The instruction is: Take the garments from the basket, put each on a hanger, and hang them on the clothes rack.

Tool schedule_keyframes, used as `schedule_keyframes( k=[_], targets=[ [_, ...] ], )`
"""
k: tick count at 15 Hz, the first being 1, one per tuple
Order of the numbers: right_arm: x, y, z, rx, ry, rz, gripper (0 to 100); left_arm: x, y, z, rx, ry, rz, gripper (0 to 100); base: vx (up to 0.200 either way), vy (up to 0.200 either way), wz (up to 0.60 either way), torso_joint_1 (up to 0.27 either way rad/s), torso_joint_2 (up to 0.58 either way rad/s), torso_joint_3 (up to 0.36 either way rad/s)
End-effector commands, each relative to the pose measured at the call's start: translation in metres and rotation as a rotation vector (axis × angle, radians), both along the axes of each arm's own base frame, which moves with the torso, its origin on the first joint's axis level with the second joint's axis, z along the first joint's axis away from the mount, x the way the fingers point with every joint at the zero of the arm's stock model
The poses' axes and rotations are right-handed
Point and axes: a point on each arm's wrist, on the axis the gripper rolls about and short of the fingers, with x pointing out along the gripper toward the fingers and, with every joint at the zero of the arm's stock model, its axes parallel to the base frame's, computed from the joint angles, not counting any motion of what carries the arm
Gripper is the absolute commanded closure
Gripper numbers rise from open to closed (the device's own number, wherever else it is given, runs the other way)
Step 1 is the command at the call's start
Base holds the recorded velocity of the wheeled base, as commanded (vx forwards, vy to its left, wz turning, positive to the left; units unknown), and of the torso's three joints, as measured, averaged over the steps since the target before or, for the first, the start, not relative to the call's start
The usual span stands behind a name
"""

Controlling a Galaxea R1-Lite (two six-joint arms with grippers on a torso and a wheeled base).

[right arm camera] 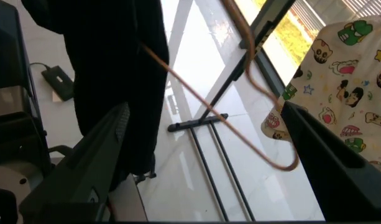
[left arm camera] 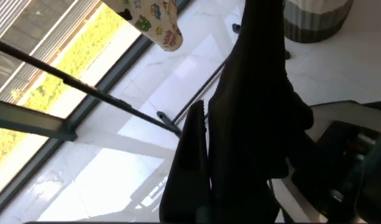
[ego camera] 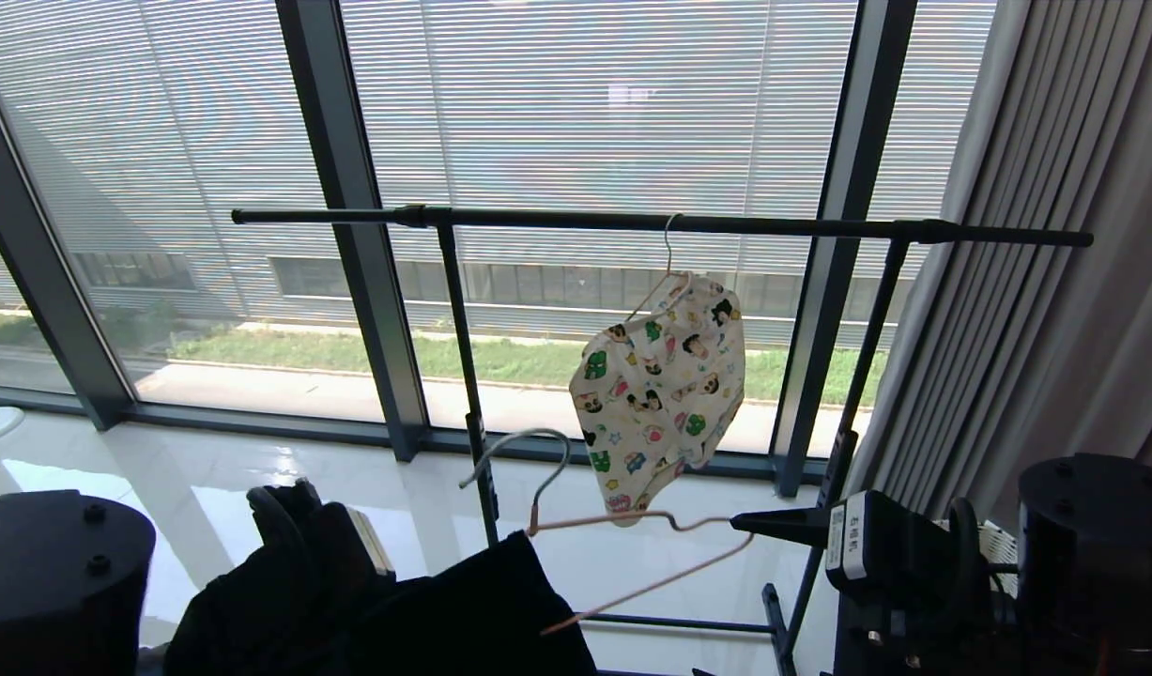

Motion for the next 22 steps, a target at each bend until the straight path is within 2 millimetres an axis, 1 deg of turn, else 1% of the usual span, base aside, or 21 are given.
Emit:
schedule_keyframes(
  k=[1, 3, 6, 9, 10, 11, 13, 15, 19, 21, 22],
  targets=[
    [-0.001, 0.0, -0.003, -0.01, 0.009, 0.009, 0, 0.01, 0.004, 0.006, -0.033, -0.048, 0.069, 100, 0.0, 0.0, 0.0, 0.0, 0.0, 0.0],
    [0.001, 0.005, -0.008, -0.018, 0.04, 0.008, 0, 0.016, 0.003, 0.016, -0.053, -0.096, 0.133, 100, 0.0, 0.0, 0.0, 0.0, 0.0, 0.0],
    [0.005, 0.013, -0.013, 0.018, 0.177, -0.044, 0, 0.019, 0.001, 0.027, -0.097, -0.119, 0.145, 100, 0.0, 0.0, 0.0, 0.0, 0.0, 0.0],
    [-0.003, 0.032, -0.011, 0.092, 0.35, -0.064, 0, 0.02, -0.003, 0.037, -0.116, -0.15, 0.131, 100, 0.0, 0.0, 0.0, 0.0, 0.0, 0.0],
    [-0.003, 0.037, -0.012, 0.094, 0.368, -0.085, 0, 0.02, -0.003, 0.037, -0.116, -0.149, 0.126, 100, 0.0, 0.0, 0.0, 0.0, 0.0, 0.0],
    [0.003, 0.047, -0.021, 0.086, 0.401, -0.163, 0, 0.019, -0.004, 0.037, -0.118, -0.15, 0.12, 100, 0.0, 0.0, 0.0, 0.0, 0.0, 0.0],
    [0.012, 0.058, -0.026, 0.095, 0.42, -0.236, 0, 0.019, -0.005, 0.038, -0.119, -0.153, 0.122, 100, 0.0, 0.0, 0.0, 0.0, 0.0, 0.0],
    [0.018, 0.068, -0.029, 0.098, 0.416, -0.271, 0, 0.019, -0.005, 0.039, -0.123, -0.156, 0.12, 100, 0.0, 0.0, 0.0, 0.0, 0.0, 0.0],
    [0.025, 0.082, -0.035, 0.09, 0.413, -0.272, 0, 0.018, -0.007, 0.04, -0.125, -0.156, 0.108, 100, 0.0, 0.0, 0.0, 0.0, 0.0, 0.0],
    [0.029, 0.087, -0.043, 0.073, 0.399, -0.325, 0, 0.017, -0.009, 0.04, -0.126, -0.157, 0.094, 100, 0.0, 0.0, 0.0, 0.0, 0.0, 0.0],
    [0.032, 0.089, -0.05, 0.054, 0.389, -0.365, 0, 0.013, -0.013, 0.039, -0.125, -0.152, 0.066, 100, 0.0, 0.0, 0.0, 0.0, 0.0, 0.0]
  ],
)
